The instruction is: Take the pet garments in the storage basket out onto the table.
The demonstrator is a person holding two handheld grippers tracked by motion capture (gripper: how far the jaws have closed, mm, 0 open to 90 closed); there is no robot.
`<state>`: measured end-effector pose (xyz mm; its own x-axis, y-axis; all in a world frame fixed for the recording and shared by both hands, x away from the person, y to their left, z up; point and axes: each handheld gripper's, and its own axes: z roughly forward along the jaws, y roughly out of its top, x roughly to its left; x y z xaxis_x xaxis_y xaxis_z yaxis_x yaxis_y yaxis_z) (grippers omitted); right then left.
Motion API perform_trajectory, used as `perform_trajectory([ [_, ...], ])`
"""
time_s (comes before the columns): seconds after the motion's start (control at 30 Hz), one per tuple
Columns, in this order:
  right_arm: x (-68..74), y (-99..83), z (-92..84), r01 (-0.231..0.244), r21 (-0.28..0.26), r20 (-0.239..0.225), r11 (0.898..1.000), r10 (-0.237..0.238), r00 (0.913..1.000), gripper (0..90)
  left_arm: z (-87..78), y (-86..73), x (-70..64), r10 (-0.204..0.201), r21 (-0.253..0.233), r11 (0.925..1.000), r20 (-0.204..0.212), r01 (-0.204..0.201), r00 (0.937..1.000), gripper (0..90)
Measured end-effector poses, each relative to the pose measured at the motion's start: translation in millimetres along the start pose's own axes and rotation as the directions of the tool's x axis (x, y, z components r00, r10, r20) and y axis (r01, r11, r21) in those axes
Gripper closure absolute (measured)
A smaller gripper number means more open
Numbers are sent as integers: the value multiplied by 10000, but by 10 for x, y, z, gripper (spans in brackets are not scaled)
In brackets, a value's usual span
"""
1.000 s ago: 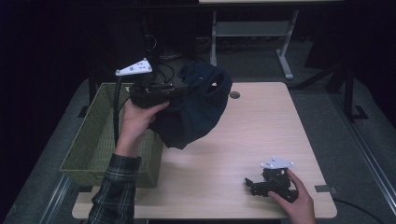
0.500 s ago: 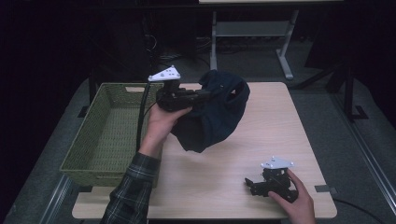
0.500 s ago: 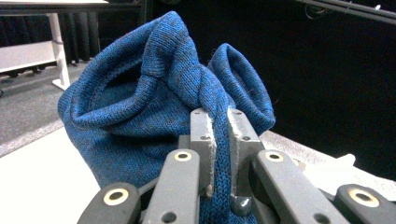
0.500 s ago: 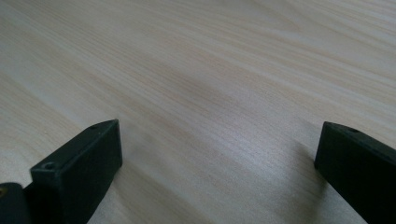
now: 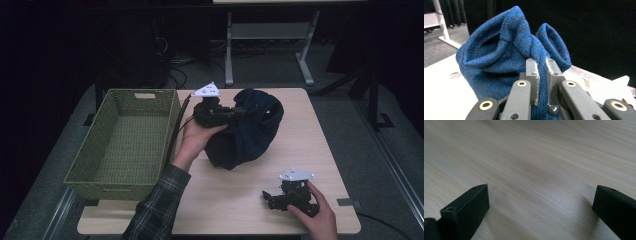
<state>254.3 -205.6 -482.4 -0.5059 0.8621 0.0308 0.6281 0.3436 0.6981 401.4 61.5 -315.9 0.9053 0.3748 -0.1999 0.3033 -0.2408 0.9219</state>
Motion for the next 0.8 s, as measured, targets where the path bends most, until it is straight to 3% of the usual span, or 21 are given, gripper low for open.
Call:
perform_trajectory([
  [0.43, 0, 0, 0, -4, -3, 0, 10000, 4, 10000, 4, 527, -264, 42, 6, 802, 9968, 204, -22, 9998, 825],
  [0.8, 3, -2, 0, -19, -11, -3, 10000, 19, 10000, 5, 858, -469, 102, -72, 1760, 9844, -26, 75, 10000, 819],
])
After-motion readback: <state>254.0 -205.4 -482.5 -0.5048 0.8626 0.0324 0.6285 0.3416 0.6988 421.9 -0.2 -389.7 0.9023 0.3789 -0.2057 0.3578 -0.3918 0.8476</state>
